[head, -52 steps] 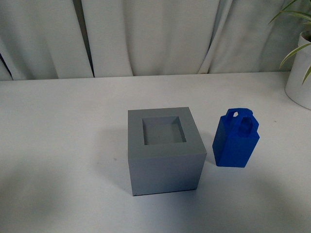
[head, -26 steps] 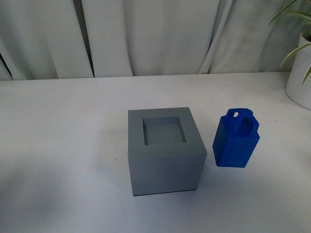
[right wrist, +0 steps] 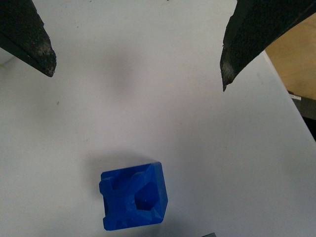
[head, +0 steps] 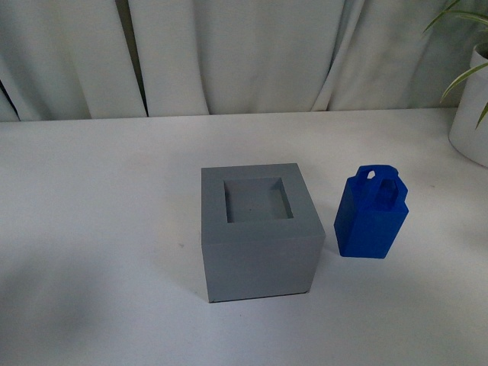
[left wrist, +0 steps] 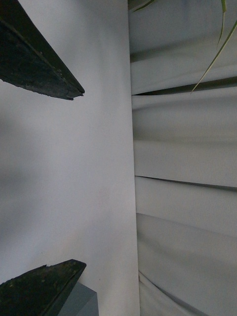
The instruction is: Insert blue part into gray base
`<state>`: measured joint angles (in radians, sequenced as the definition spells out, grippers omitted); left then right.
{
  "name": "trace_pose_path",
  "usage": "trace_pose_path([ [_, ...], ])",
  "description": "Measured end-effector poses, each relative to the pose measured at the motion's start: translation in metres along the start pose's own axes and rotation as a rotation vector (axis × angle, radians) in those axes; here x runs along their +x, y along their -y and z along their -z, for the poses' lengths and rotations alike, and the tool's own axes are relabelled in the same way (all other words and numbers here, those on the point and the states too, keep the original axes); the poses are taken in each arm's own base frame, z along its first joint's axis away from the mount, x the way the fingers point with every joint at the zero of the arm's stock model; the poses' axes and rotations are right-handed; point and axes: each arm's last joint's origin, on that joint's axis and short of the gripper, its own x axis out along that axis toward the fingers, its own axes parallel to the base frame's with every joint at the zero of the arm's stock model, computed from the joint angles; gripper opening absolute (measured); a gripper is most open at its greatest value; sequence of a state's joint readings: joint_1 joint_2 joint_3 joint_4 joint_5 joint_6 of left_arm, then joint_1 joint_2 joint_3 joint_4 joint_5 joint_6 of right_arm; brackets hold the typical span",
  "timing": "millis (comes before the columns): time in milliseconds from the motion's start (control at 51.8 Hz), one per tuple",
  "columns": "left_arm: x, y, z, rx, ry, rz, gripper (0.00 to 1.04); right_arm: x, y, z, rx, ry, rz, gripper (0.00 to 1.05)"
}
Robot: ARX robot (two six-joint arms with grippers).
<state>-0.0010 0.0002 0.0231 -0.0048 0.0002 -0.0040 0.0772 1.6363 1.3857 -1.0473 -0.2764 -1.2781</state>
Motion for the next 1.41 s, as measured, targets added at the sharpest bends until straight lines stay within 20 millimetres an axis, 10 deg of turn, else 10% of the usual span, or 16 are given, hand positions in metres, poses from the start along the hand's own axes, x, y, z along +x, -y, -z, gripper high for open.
trace_pose_path([
  [1061, 0.000, 0.000, 0.000, 0.000, 0.000, 0.000, 0.99, 0.110, 0.029, -0.053, -0.113, -0.116, -0.119, 0.97],
  [1409, 0.000, 0.000, 0.000, 0.000, 0.000, 0.000, 0.99, 0.112, 0.029, -0.053, -0.109, -0.116, -0.127, 0.49],
])
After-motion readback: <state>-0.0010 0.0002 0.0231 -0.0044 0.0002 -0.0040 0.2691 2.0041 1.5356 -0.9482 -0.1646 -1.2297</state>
